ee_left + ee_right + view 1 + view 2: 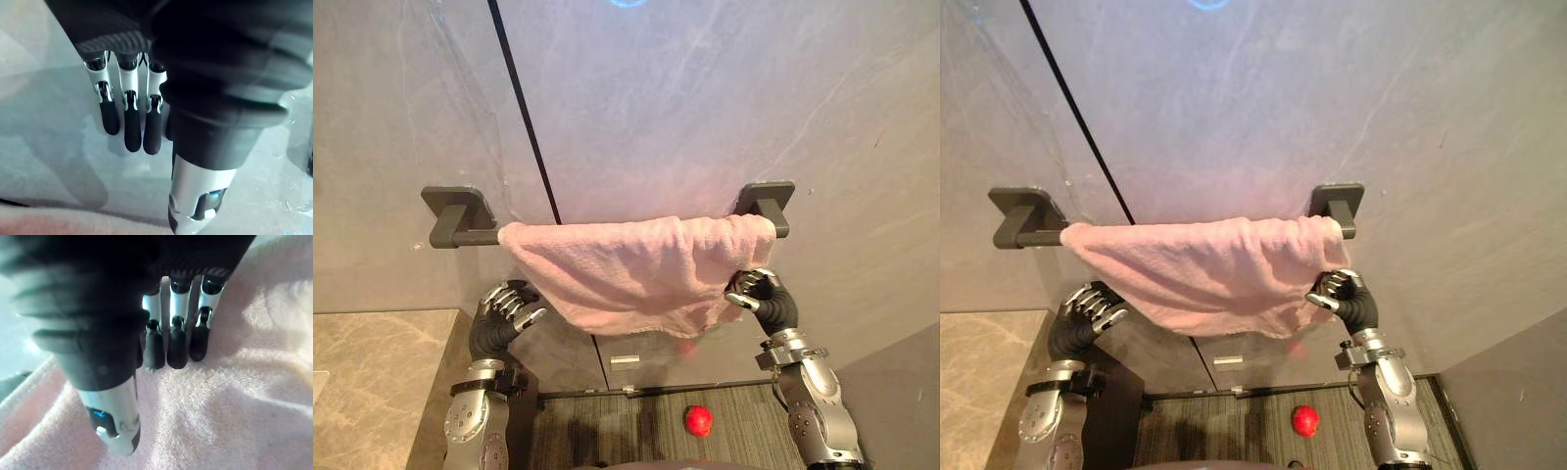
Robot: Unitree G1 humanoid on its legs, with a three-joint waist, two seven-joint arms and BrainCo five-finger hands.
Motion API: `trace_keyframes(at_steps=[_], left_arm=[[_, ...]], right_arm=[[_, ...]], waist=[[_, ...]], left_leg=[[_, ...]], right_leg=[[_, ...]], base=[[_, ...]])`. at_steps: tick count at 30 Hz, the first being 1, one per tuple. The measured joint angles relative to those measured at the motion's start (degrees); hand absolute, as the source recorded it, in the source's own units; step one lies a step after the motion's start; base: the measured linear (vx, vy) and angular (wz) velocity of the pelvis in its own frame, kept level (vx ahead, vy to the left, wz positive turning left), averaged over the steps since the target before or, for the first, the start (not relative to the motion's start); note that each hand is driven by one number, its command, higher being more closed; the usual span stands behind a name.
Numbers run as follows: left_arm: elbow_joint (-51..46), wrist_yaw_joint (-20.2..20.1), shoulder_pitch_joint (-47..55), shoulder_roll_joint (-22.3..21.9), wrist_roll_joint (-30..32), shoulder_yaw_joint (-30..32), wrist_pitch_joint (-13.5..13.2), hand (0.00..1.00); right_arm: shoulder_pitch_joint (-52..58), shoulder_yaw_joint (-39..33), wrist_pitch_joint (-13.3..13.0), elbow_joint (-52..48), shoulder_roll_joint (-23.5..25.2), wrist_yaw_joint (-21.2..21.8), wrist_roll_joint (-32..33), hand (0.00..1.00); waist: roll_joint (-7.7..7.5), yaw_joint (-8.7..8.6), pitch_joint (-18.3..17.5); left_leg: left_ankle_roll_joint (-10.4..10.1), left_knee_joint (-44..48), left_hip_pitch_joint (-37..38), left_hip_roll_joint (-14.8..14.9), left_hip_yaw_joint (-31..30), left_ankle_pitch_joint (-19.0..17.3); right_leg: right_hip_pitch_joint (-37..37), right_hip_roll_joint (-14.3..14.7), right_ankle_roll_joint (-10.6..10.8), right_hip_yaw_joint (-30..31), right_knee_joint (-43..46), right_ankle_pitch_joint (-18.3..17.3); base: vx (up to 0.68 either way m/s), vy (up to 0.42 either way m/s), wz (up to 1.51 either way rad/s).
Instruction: Organize washtable
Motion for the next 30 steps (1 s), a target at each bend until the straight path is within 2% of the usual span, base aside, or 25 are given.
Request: trace_keyframes(at_steps=[5, 9, 12, 22, 26, 28, 30], left_arm=[[0.0, -0.1, 0.9, -0.8, 0.0, 0.1, -0.1, 0.00], [0.0, -0.3, 1.3, -1.6, 0.0, 2.6, -0.2, 0.00], [0.0, -0.3, 3.2, -2.4, 0.0, 3.4, -0.2, 0.00], [1.3, -0.3, 3.3, -3.1, 1.2, 3.4, -0.2, 0.00], [6.0, -0.1, 3.4, -3.1, 4.2, 3.2, -0.1, 0.00], [10.6, 0.4, 3.2, -2.9, 6.1, 2.7, -0.1, 0.00], [13.7, 1.1, 3.2, -2.8, 7.3, 1.8, 0.0, 0.00]], right_arm=[[1.9, -3.2, -0.8, -0.7, 1.2, -0.3, -0.7, 0.00], [4.3, -5.4, -1.0, -1.6, 1.7, -1.2, -5.3, 0.00], [4.7, -5.9, -1.0, -1.6, 1.9, -1.3, -5.5, 0.00], [6.0, -6.9, -1.1, 3.2, 2.9, -2.5, -6.6, 0.00], [6.3, -6.9, -1.3, 6.9, 2.8, -4.3, -13.6, 0.00], [6.1, -6.7, -1.8, 12.3, 2.6, -5.0, -18.7, 0.00], [6.1, -6.1, -1.8, 16.2, 2.2, -5.1, -20.8, 0.00]], waist=[[-0.05, -0.14, 0.0], [-0.26, -0.56, 0.1], [-0.24, -1.38, 0.1], [-0.14, -1.34, 0.2], [-0.10, -1.35, 0.2], [0.00, -1.32, 0.1], [0.16, -1.32, 0.1]], left_leg=[[0.0, 0.0, 0.4, 0.3, 0.0, 0.0], [0.0, 0.0, 0.5, 0.4, 0.1, 0.0], [0.0, 0.0, 0.5, 0.4, 0.2, 0.0], [0.0, 0.0, 0.4, 0.6, 0.4, -0.1], [0.0, 0.0, 0.4, 0.6, 0.5, -0.1], [0.0, 0.0, 0.4, 0.6, 0.6, -0.1], [0.0, 0.0, 0.4, 0.6, 0.6, -0.1]], right_leg=[[0.4, 0.0, 0.0, 0.0, 0.0, 0.0], [0.4, 0.0, 0.0, 0.0, 0.0, 0.0], [0.4, 0.0, 0.0, 0.2, 0.0, 0.0], [0.4, 0.0, 0.0, 0.2, 0.0, 0.0], [0.3, 0.1, 0.0, 0.2, 0.0, 0.0], [0.3, 0.1, 0.0, 0.2, 0.0, 0.0], [0.3, 0.1, 0.0, 0.2, 0.0, 0.0]], base=[[0.00, 0.000, 0.00], [0.00, 0.000, 0.00], [0.00, 0.000, 0.00], [0.00, 0.000, 0.00], [0.00, 0.000, 0.00], [0.00, 0.000, 0.00], [0.00, 0.000, 0.00]])
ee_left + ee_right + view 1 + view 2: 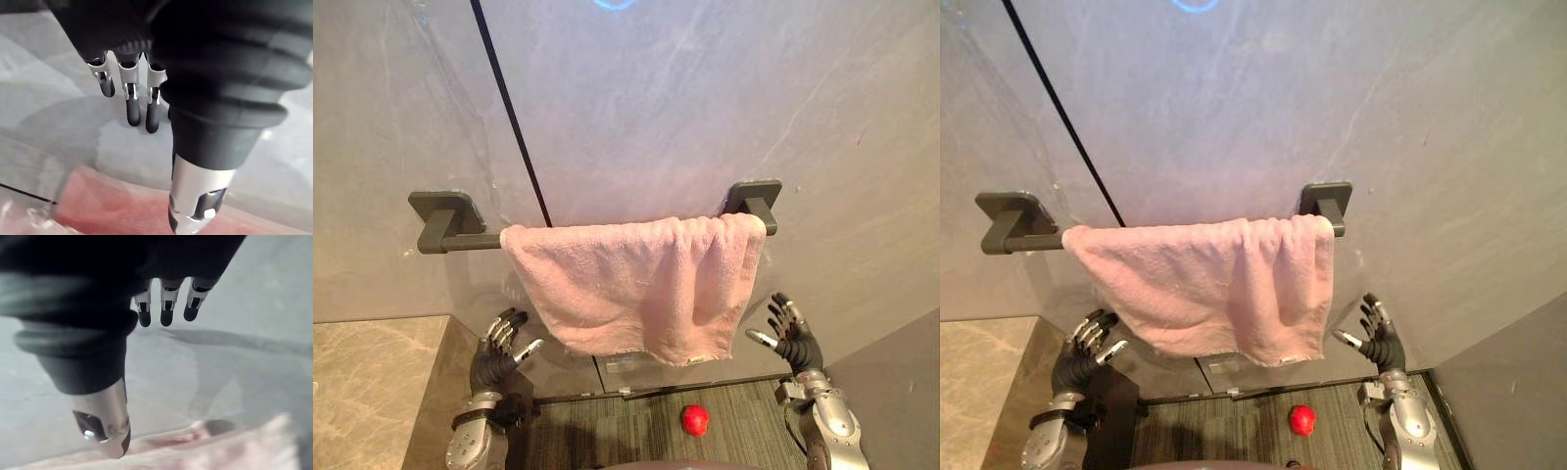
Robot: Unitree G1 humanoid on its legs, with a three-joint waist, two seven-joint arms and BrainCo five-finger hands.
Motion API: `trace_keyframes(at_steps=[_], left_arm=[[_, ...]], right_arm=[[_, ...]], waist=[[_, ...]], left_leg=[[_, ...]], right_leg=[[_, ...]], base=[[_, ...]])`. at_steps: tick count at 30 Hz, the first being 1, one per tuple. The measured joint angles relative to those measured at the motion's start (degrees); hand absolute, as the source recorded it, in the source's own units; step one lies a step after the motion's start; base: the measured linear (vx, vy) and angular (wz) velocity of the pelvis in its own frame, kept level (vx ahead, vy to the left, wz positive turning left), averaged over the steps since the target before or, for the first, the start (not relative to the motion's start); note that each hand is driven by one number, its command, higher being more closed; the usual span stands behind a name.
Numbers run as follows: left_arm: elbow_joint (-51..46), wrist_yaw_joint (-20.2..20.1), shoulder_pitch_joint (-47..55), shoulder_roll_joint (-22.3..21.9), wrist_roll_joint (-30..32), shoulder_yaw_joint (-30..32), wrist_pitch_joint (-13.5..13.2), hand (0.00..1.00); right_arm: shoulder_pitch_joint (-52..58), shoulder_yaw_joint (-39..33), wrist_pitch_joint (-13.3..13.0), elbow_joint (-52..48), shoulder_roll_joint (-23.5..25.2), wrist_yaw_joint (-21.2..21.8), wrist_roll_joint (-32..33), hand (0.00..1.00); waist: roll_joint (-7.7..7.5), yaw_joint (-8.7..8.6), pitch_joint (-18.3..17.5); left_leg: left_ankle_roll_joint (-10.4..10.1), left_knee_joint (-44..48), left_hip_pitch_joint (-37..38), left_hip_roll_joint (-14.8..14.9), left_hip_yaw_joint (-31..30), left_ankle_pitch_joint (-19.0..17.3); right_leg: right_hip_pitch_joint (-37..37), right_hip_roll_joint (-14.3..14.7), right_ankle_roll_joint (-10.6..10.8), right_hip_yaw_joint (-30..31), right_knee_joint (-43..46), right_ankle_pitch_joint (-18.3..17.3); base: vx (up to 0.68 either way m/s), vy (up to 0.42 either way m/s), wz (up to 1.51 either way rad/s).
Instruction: Organize washtable
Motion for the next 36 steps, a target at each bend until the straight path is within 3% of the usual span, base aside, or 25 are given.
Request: trace_keyframes(at_steps=[4, 9, 16, 28, 36], left_arm=[[10.5, 2.2, -0.2, 0.1, 4.7, -0.2, 0.6, 0.00], [22.8, 4.7, -1.8, 1.1, 8.9, -0.7, 1.7, 0.00], [35.6, 6.6, -2.6, 2.1, 14.8, -0.8, 2.6, 0.00], [41.8, 7.6, -5.1, 2.7, 15.2, -0.7, 2.7, 0.00], [43.1, 7.6, -5.5, 2.6, 15.1, -0.6, 2.7, 0.00]], right_arm=[[-0.8, 3.9, 0.0, 10.7, -2.0, -2.1, -7.4, 0.00], [-4.5, 6.1, 0.1, 23.6, -3.6, -3.9, -11.1, 0.00], [-6.2, 6.2, 0.5, 33.8, -4.2, -6.2, -18.7, 0.00], [-8.3, 5.9, 1.8, 41.0, -5.3, -8.6, -22.0, 0.00], [-9.4, 4.8, 2.5, 43.7, -5.2, -9.1, -22.0, 0.00]], waist=[[0.61, -0.03, 0.0], [1.04, 0.00, 0.2], [1.07, 0.01, 0.8], [0.72, -0.03, 1.7], [1.35, 0.19, 2.4]], left_leg=[[0.0, 0.0, 0.0, 0.1, 0.2, 0.0], [0.0, 0.0, 0.0, 0.0, 0.3, 0.0], [-0.1, -0.3, -0.2, -0.1, -0.3, 0.2], [-0.3, -1.3, -0.5, -0.7, -1.0, 0.7], [-0.3, -1.2, -0.6, -0.7, 0.4, 0.7]], right_leg=[[-0.1, 0.1, -0.1, -0.1, 0.0, 0.1], [-0.1, 0.0, 0.0, -0.2, -0.1, 0.3], [-0.3, 0.0, 0.0, -0.6, -0.6, 0.5], [-0.3, -0.2, 0.0, -1.5, -1.0, 0.5], [-1.8, -0.1, 0.0, 0.0, 0.2, 0.5]], base=[[0.00, 0.000, -0.01], [0.00, 0.000, 0.00], [0.00, 0.000, 0.01], [0.00, 0.000, 0.03], [-0.04, -0.006, -0.09]])
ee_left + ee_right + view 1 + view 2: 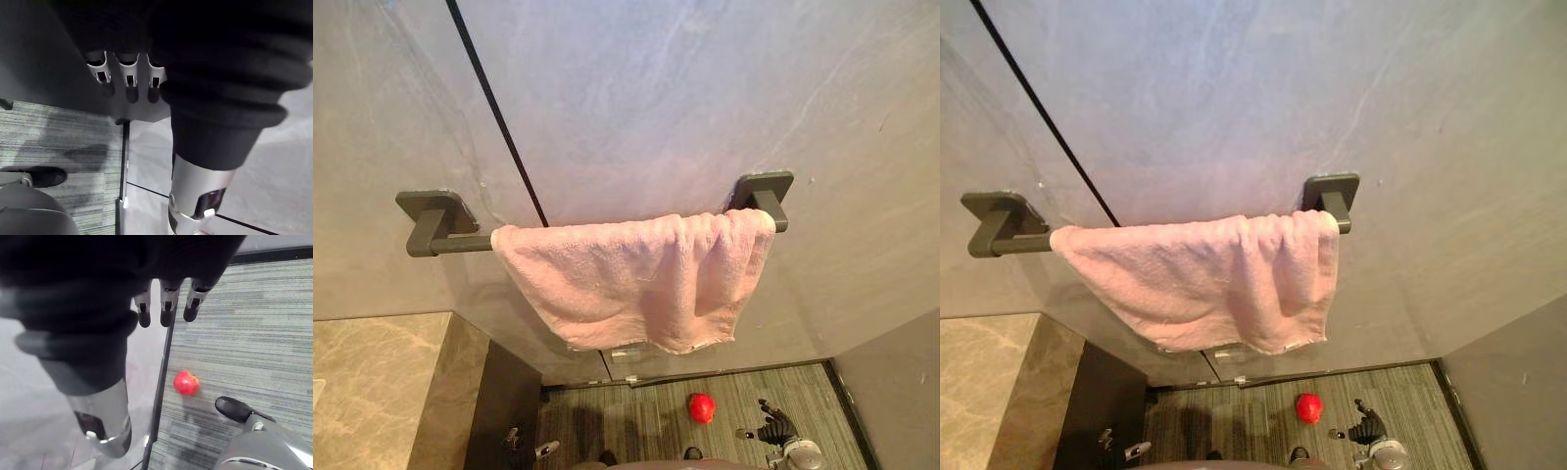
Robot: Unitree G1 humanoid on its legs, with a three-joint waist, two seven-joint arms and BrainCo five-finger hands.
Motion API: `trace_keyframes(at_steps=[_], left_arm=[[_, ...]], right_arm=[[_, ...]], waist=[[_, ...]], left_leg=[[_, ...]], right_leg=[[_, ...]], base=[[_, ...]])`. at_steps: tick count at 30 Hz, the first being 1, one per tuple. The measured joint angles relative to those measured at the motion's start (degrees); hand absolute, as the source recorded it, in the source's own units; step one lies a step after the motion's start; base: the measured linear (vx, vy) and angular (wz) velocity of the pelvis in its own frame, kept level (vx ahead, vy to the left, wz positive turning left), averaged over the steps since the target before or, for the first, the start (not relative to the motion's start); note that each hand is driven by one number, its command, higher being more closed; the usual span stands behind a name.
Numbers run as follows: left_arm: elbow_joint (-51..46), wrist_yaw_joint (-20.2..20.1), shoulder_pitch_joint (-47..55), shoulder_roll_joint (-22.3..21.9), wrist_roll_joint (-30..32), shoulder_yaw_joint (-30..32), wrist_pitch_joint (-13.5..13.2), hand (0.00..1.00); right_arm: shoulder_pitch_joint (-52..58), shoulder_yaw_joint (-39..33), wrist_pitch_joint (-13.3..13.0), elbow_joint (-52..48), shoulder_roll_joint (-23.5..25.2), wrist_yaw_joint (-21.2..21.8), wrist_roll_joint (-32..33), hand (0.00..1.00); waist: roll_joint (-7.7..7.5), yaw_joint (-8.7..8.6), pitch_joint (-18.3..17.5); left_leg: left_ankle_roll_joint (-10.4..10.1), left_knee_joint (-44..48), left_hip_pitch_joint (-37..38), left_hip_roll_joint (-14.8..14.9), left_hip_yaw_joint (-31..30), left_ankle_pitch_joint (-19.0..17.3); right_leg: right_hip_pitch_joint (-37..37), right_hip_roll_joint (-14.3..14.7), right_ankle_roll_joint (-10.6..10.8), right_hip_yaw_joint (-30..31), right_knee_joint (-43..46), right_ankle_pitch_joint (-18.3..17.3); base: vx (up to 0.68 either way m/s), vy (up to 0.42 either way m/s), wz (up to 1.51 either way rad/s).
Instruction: Organize washtable
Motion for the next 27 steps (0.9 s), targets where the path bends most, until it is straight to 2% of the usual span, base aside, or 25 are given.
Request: trace_keyframes(at_steps=[2, 4, 6, 8, 9, 11, 13, 14, 15, 16, 17, 18, 19, 20, 21, 22, 23, 24, 25, 27], left_arm=[[0.5, 0.0, -0.2, -0.1, -0.1, 0.0, 0.0, 0.00], [0.3, 0.2, -2.5, 0.1, -0.2, 0.0, 0.0, 0.00], [0.0, 0.3, -4.9, 0.3, -0.2, -0.2, 0.0, 0.00], [-2.5, 0.7, -6.5, 0.8, -0.4, -1.3, -0.2, 0.00], [-4.3, 1.1, -7.7, 1.7, -0.6, -1.9, -0.4, 0.00], [-5.9, 1.3, -8.4, 2.4, -1.4, -1.8, -0.3, 0.00], [-6.5, 1.4, -8.4, 2.6, -2.7, -1.5, -0.3, 0.00], [-6.5, 1.8, -8.4, 2.3, -3.2, -1.3, -0.2, 0.00], [-6.5, 2.5, -8.3, 1.6, -4.3, -1.3, -0.2, 0.00], [-6.5, 2.5, -8.3, 1.3, -5.0, -1.4, -0.2, 0.00], [-6.5, 2.6, -7.9, 0.9, -5.4, -1.4, -0.2, 0.00], [-6.5, 2.7, -8.1, -0.3, -7.2, -1.7, -0.2, 0.00], [-6.6, 2.7, -8.2, -0.8, -7.8, -2.0, -0.2, 0.00], [-6.5, 2.7, -8.2, -1.0, -9.3, -2.9, -0.5, 0.00], [-6.3, 2.5, -8.1, -1.1, -10.3, -3.7, -0.5, 0.00], [-6.3, 2.5, -8.1, -1.1, -10.4, -3.7, -0.5, 0.00], [-6.2, 2.4, -8.1, -1.4, -11.0, -3.7, -0.4, 0.00], [-6.2, 2.3, -7.7, -1.5, -11.3, -3.7, -0.3, 0.00], [-6.2, 2.3, -7.3, -1.5, -11.3, -3.6, -0.3, 0.00], [-6.1, 2.1, -7.4, -1.5, -11.4, -3.5, -0.3, 0.00]], right_arm=[[-1.6, 0.0, 0.1, 0.8, 0.0, -0.6, 0.0, 0.00], [-3.9, 0.0, 0.2, 1.1, 0.3, -0.9, 0.0, 0.00], [-4.3, 0.0, 0.2, 1.1, 0.4, -0.9, 0.0, 0.00], [-3.4, 0.1, 1.0, -1.4, 0.6, -1.0, 0.6, 0.00], [-1.8, 0.1, 1.3, -3.4, 1.2, -1.1, 0.7, 0.00], [-0.8, 0.1, 1.3, -5.5, 2.0, -1.3, 1.9, 0.00], [-2.3, 0.0, 1.3, -7.3, 1.7, -1.7, 3.2, 0.00], [-3.7, 0.0, 1.3, -7.7, 1.3, -1.8, 3.8, 0.00], [-5.9, 0.0, 1.4, -7.8, 0.6, -1.8, 4.2, 0.00], [-6.8, 0.0, 1.5, -7.7, 0.4, -1.8, 4.4, 0.00], [-7.5, 0.1, 1.5, -8.0, 0.1, -1.9, 4.6, 0.00], [-8.6, 0.0, 1.5, -9.3, -1.2, -2.0, 5.0, 0.00], [-8.6, 0.0, 1.4, -10.0, -1.7, -2.1, 5.1, 0.00], [-8.8, 0.0, 1.3, -10.0, -2.5, -2.4, 5.1, 0.00], [-8.7, 0.0, 1.5, -9.1, -3.5, -3.0, 5.1, 0.00], [-8.5, -0.2, 1.6, -9.1, -3.8, -3.0, 5.1, 0.00], [-8.5, -0.6, 1.9, -9.2, -3.8, -3.1, 5.1, 0.00], [-8.3, -1.5, 2.1, -9.4, -4.0, -3.2, 5.1, 0.00], [-8.2, -2.3, 2.1, -9.5, -4.4, -3.2, 5.1, 0.00], [-8.0, -2.6, 2.1, -9.5, -4.8, -3.1, 5.1, 0.00]], waist=[[-0.03, 0.14, 0.1], [-0.79, 0.42, 2.4], [-1.19, 0.52, 3.1], [-0.97, 1.11, 3.3], [-1.46, 1.26, 3.3], [-2.34, 1.45, 2.7], [-2.97, 2.09, 2.4], [-3.12, 3.05, 2.4], [-2.92, 4.47, 2.5], [-2.53, 5.07, 2.5], [-2.05, 5.65, 2.3], [-0.50, 6.11, 2.7], [0.63, 5.71, 3.1], [1.71, 4.62, 3.4], [2.44, 4.30, 3.9], [1.85, 4.30, 4.1], [1.97, 4.47, 4.4], [1.48, 4.34, 4.7], [0.86, 4.28, 4.9], [1.42, 3.22, 4.6]], left_leg=[[0.0, 0.4, -1.3, 0.1, 1.2, 0.0], [0.3, 3.5, -4.6, 0.5, 2.1, -0.5], [0.6, 7.2, -8.4, 0.6, 1.5, -1.2], [0.9, 9.5, -11.9, 1.4, 0.1, -1.2], [0.9, 11.8, -13.5, 0.7, -2.5, -1.2], [0.8, 15.0, -16.7, 0.0, -5.3, -1.2], [0.5, 19.1, -21.1, -0.4, -6.3, -1.0], [-0.2, 20.9, -23.1, -0.2, -6.1, -0.5], [-2.2, 21.0, -24.3, 0.8, -5.7, 0.8], [-3.1, 20.4, -24.4, 1.7, -5.4, 1.4], [-4.1, 19.3, -24.4, 2.7, -5.3, 2.1], [-5.3, 16.3, -24.9, 4.8, -6.5, 5.6], [-5.5, 15.1, -25.1, 5.4, -7.6, 7.3], [-5.7, 11.6, -24.7, 6.2, -8.2, 11.6], [-6.7, 3.9, -23.0, 7.0, -8.0, 20.3], [-6.5, 2.2, -22.6, 6.8, -7.4, 22.4], [-7.0, 4.8, -22.4, 6.5, -4.1, 20.3], [-6.2, 9.1, -22.4, 5.6, -1.1, 16.5], [-4.5, 16.8, -22.0, 5.0, 2.6, 9.7], [-4.2, 22.4, -20.8, 5.0, 5.1, 4.8]], right_leg=[[-2.5, 0.1, 0.0, 1.4, 1.9, -0.2], [-7.9, -0.4, 0.1, 2.7, 8.9, -2.4], [-11.7, -1.0, 0.6, 3.4, 13.9, -3.5], [-14.9, -1.6, 1.0, 4.8, 22.3, -7.0], [-15.5, -3.1, 1.8, 5.6, 32.2, -10.5], [-14.2, -4.7, 3.4, 7.9, 39.6, -12.5], [-11.2, -6.7, 4.8, 11.0, 40.1, -13.5], [-9.3, -6.9, 6.2, 12.5, 36.2, -16.1], [-7.8, -6.1, 5.8, 12.3, 31.3, -19.3], [-7.3, -5.4, 5.8, 12.1, 29.5, -20.2], [-6.8, -4.7, 4.8, 11.6, 27.7, -21.2], [-6.5, -2.4, 1.7, 8.9, 24.9, -23.1], [-6.6, -1.4, 1.2, 7.7, 25.1, -22.7], [-6.7, 0.1, 0.3, 5.5, 25.7, -22.2], [-7.0, 1.6, -1.9, 3.0, 24.5, -20.5], [-7.2, 1.5, -2.7, 1.8, 23.8, -20.0], [-7.6, 1.0, -4.2, 0.2, 23.7, -18.9], [-8.2, 0.2, -5.0, -0.8, 23.7, -18.2], [-9.1, -1.1, -5.9, -2.8, 23.4, -16.8], [-9.4, -1.8, -5.9, -4.7, 21.8, -15.0]], base=[[-0.07, -0.003, -0.35], [-0.10, -0.020, -0.19], [-0.14, -0.001, 0.26], [-0.08, 0.039, 0.65], [0.00, -0.058, 0.92], [-0.04, -0.173, 1.05], [-0.16, -0.259, 0.63], [-0.23, -0.273, 0.14], [-0.26, -0.284, -0.07], [-0.29, -0.302, -0.21], [-0.38, -0.391, -0.07], [-0.39, -0.384, 0.22], [-0.33, -0.312, 0.71], [-0.32, -0.257, 1.03], [-0.26, -0.204, 0.94], [-0.32, -0.212, 0.72], [-0.21, -0.135, 0.50], [-0.38, -0.216, 0.60], [-0.29, -0.170, 0.51], [-0.21, -0.049, 0.60]])
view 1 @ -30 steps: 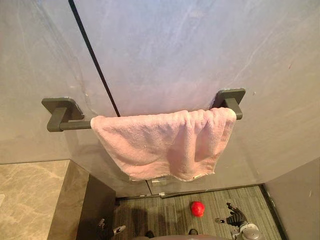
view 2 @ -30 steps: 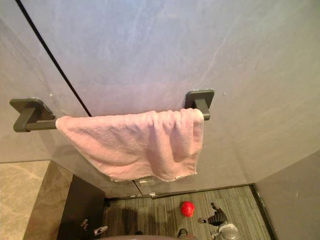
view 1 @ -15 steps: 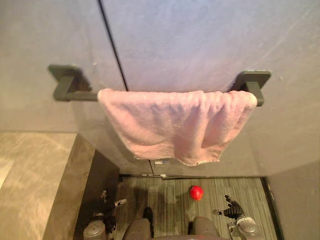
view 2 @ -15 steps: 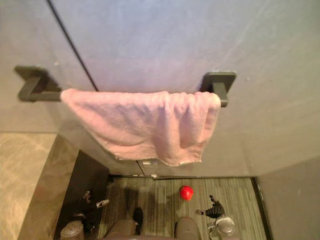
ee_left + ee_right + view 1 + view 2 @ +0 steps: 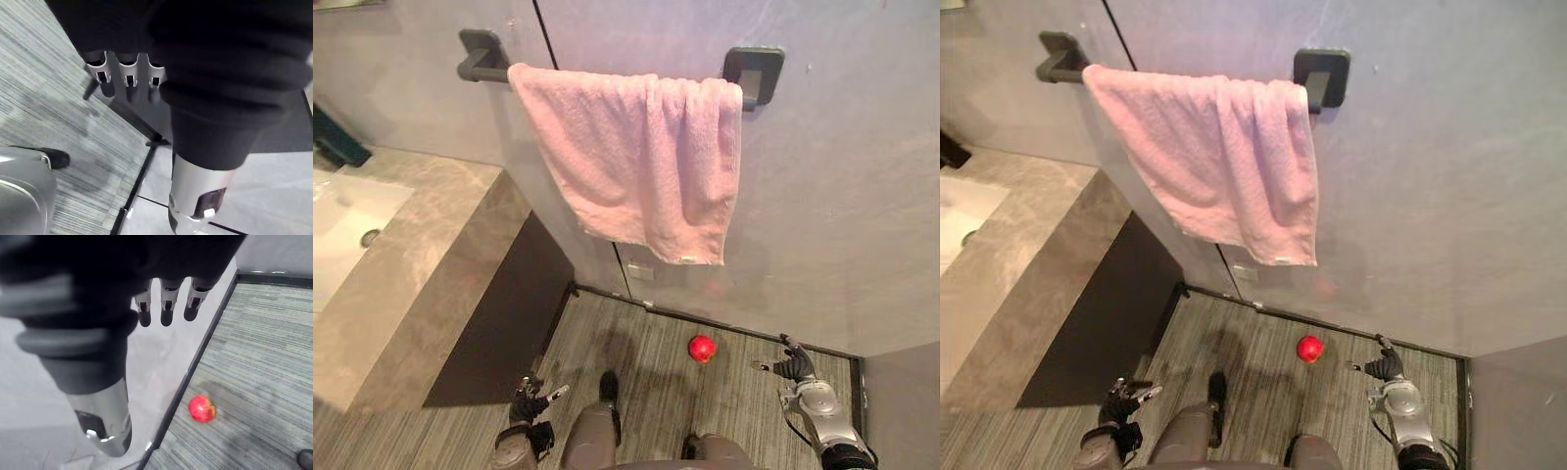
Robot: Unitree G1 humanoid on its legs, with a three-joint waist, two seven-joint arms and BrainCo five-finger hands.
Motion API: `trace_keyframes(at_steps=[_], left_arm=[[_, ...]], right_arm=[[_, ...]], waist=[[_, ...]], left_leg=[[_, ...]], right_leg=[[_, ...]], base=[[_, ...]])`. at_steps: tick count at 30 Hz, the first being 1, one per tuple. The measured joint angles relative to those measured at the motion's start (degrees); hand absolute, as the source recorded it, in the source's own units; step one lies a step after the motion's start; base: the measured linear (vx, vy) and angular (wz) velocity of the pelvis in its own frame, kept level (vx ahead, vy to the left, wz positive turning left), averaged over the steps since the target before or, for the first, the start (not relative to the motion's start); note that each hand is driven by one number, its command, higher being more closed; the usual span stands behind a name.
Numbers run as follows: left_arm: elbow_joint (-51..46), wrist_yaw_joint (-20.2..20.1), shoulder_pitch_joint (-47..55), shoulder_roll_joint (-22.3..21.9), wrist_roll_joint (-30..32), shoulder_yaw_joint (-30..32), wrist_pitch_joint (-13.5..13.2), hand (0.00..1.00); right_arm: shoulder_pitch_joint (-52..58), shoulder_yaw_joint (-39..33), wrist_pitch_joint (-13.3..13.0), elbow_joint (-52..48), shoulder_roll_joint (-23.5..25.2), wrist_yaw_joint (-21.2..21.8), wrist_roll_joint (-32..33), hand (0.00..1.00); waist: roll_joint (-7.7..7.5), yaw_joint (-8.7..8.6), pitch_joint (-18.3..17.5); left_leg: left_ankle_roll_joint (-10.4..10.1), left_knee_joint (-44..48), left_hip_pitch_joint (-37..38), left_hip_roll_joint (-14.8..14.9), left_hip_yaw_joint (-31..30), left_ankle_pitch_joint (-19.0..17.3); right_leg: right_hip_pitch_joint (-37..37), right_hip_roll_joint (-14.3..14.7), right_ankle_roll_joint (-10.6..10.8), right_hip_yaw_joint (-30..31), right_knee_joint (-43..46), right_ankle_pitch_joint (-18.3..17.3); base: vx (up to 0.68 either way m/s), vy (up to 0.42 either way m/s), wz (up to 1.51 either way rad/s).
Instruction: Organize washtable
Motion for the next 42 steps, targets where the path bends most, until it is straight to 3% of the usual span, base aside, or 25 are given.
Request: trace_keyframes(at_steps=[3, 6, 8, 11, 15, 22, 25, 26, 27, 28, 29, 30, 31, 32, 34, 35, 37, 40, 41, 42], left_arm=[[1.7, -1.1, -0.4, 0.4, 0.0, 2.0, 0.0, 0.00], [3.2, -1.6, -3.2, 2.5, 0.1, 2.0, 0.0, 0.00], [3.3, -2.3, -3.8, 4.2, 0.1, 1.6, 0.1, 0.00], [2.5, -0.7, -3.1, 2.3, 1.4, -1.0, 0.2, 0.00], [0.8, 0.3, 1.5, -3.0, 4.7, -5.2, 0.6, 0.00], [0.9, 0.3, 3.5, -1.5, 5.2, -4.7, 1.5, 0.00], [0.6, 0.4, 2.7, -1.5, 5.0, -4.5, 1.3, 0.00], [0.4, 0.4, 2.6, -1.5, 4.9, -4.5, 1.2, 0.00], [-0.3, 0.5, 2.6, -1.4, 4.5, -4.6, 1.2, 0.00], [-0.5, 0.8, 2.2, -1.3, 4.5, -4.6, 1.3, 0.00], [-0.4, 0.9, 1.8, -1.3, 4.4, -4.6, 1.4, 0.00], [-0.3, 1.1, 2.2, -1.4, 4.5, -4.6, 1.9, 0.00], [-0.2, 1.0, 2.3, -1.7, 4.5, -4.9, 2.0, 0.00], [-0.2, 1.0, 2.0, -1.7, 4.5, -5.1, 2.0, 0.00], [-0.5, 1.0, 0.5, -1.6, 4.5, -5.6, 1.8, 0.00], [-0.6, 1.1, -1.4, -1.6, 4.5, -6.5, 1.8, 0.00], [-1.1, 1.0, -3.6, -0.7, 4.6, -7.8, 1.8, 0.00], [-1.6, 0.5, -1.8, 0.4, 4.6, -7.9, 2.0, 0.00], [-1.7, 0.4, -1.4, 0.6, 4.7, -7.9, 2.0, 0.00], [-1.7, 0.2, -0.7, 1.1, 4.8, -7.8, 2.0, 0.00]], right_arm=[[0.3, -1.2, 0.0, 1.7, -0.4, 0.2, 0.0, 0.00], [0.5, -5.3, 0.3, 4.5, -1.3, 0.2, 0.0, 0.00], [0.6, -6.7, 0.2, 5.2, -1.2, 0.2, 0.0, 0.00], [0.3, -6.7, 0.3, 7.8, 1.1, -0.2, 0.1, 0.00], [0.4, -6.0, 0.3, 8.6, 5.5, -0.6, 0.0, 0.00], [2.2, -5.6, 0.3, 9.4, 5.6, -1.2, 0.0, 0.00], [2.1, -4.5, 0.3, 10.9, 5.4, -1.4, 0.1, 0.00], [2.0, -4.4, 0.3, 11.2, 5.3, -1.6, 0.1, 0.00], [1.5, -3.8, 0.3, 11.4, 5.3, -1.7, 0.1, 0.00], [1.0, -3.9, 0.3, 11.4, 5.2, -2.2, 0.0, 0.00], [0.4, -4.1, 0.3, 11.6, 5.1, -2.5, 0.0, 0.00], [-0.6, -4.0, 0.3, 11.0, 5.0, -2.8, 0.1, 0.00], [-1.1, -4.1, 0.3, 10.5, 4.9, -2.9, 0.0, 0.00], [-1.3, -4.1, 0.3, 10.5, 4.8, -2.9, 0.1, 0.00], [-1.5, -4.3, 0.2, 10.5, 4.0, -3.6, 0.4, 0.00], [-1.7, -5.7, 0.2, 10.4, 3.7, -3.7, 1.3, 0.00], [-1.7, -7.5, 0.3, 10.6, 5.1, -3.6, 2.1, 0.00], [0.1, -7.4, 0.4, 10.6, 7.7, -3.4, 2.2, 0.00], [0.5, -7.4, 0.5, 10.7, 7.9, -3.3, 2.2, 0.00], [1.2, -7.4, 0.5, 10.6, 7.9, -3.1, 2.2, 0.00]], waist=[[2.09, -2.31, -1.3], [4.24, -4.98, -2.8], [4.69, -5.09, -3.3], [4.37, -4.91, -3.5], [4.47, -4.78, -3.6], [3.63, -4.54, -3.6], [3.08, -3.63, -3.7], [3.09, -3.22, -3.9], [2.57, -2.83, -4.1], [0.87, -2.55, -4.0], [0.02, -1.99, -3.3], [-0.97, -1.77, -2.9], [-1.46, -1.89, -2.5], [-1.35, -2.09, -2.5], [-0.21, -3.49, -3.0], [1.40, -3.94, -3.4], [0.27, -4.63, -2.7], [-1.40, -4.58, -2.6], [-0.88, -4.56, -2.3], [-1.42, -4.83, -2.2]], left_leg=[[0.6, 0.7, 9.0, 1.8, 4.4, -5.8], [-1.3, -12.5, 14.2, 1.1, 4.1, -4.5], [-0.7, -19.9, 16.2, 0.6, 2.1, -2.3], [0.5, -22.8, 16.1, -0.6, 0.1, 0.7], [1.6, -24.8, 16.3, -1.6, -0.1, 1.9], [1.9, -25.7, 16.0, -2.5, -1.8, 3.5], [1.6, -21.1, 10.4, -3.1, -4.9, 4.6], [1.1, -20.7, 9.2, -3.3, -5.5, 5.7], [0.0, -21.1, 6.1, -3.8, -6.7, 9.7], [-1.4, -24.5, 4.8, -5.1, -6.2, 14.8], [-0.1, -21.0, 4.1, -4.9, -3.0, 12.7], [3.4, -11.7, 4.1, -3.5, 3.0, 4.5], [3.4, -6.5, 6.6, -1.2, 6.6, -0.6], [2.4, -5.8, 7.9, 0.1, 8.1, -1.8], [1.4, -8.8, 12.0, 3.1, 12.0, -2.5], [0.2, -13.6, 13.4, 2.9, 12.4, -2.6], [1.6, -18.8, 14.8, 0.2, 10.9, -1.5], [2.2, -18.7, 15.5, -3.4, 6.3, -1.1], [2.4, -18.6, 15.1, -3.8, 5.6, -1.2], [3.9, -18.1, 14.0, -4.5, 3.6, -1.9]], right_leg=[[1.0, -0.4, 0.3, -4.3, -2.0, 2.3], [2.3, -0.5, 2.0, -9.6, -4.0, 4.1], [3.0, 0.2, 2.5, -11.9, -6.8, 6.1], [4.7, 0.3, 3.3, -13.6, -11.6, 9.7], [5.8, 0.4, 4.1, -13.6, -15.5, 12.9], [7.0, 0.5, 4.1, -15.2, -17.3, 14.1], [5.1, -0.2, 4.1, -19.5, -15.5, 13.9], [4.1, -0.7, 3.9, -20.5, -14.4, 13.7], [1.8, -2.0, 2.7, -22.8, -12.6, 13.5], [0.2, -4.4, 1.2, -25.9, -13.4, 14.3], [-0.1, -5.1, 1.1, -26.9, -13.5, 14.6], [0.3, -6.7, 1.1, -28.2, -12.4, 14.6], [1.2, -7.9, 1.1, -30.4, -11.1, 14.6], [1.7, -8.5, 1.1, -31.6, -10.4, 14.6], [2.9, -9.8, 1.5, -35.7, -9.0, 14.9], [3.2, -10.2, 2.8, -38.1, -8.9, 15.7], [4.7, -11.6, 4.3, -41.2, -9.1, 16.7], [7.6, -14.1, 5.1, -40.1, -9.4, 17.3], [7.4, -14.0, 4.9, -38.4, -9.4, 17.0], [5.9, -12.6, 6.0, -30.6, -9.4, 15.3]], base=[[-0.15, 0.053, 0.74], [-0.17, 0.127, 0.94], [-0.17, 0.132, 0.66], [-0.18, 0.100, 0.37], [-0.18, 0.094, 0.05], [-0.07, 0.033, 0.09], [-0.03, 0.001, 0.62], [-0.03, -0.036, 1.05], [-0.06, -0.029, 1.24], [-0.10, -0.011, 1.20], [-0.09, -0.006, 0.98], [-0.05, -0.011, 0.86], [-0.03, 0.000, 0.90], [-0.09, 0.143, 1.07], [-0.11, 0.208, 1.14], [-0.15, 0.297, 1.29], [-0.18, 0.316, 1.12], [-0.13, 0.224, 0.71], [-0.18, 0.156, 0.83], [-0.16, 0.096, 0.67]])
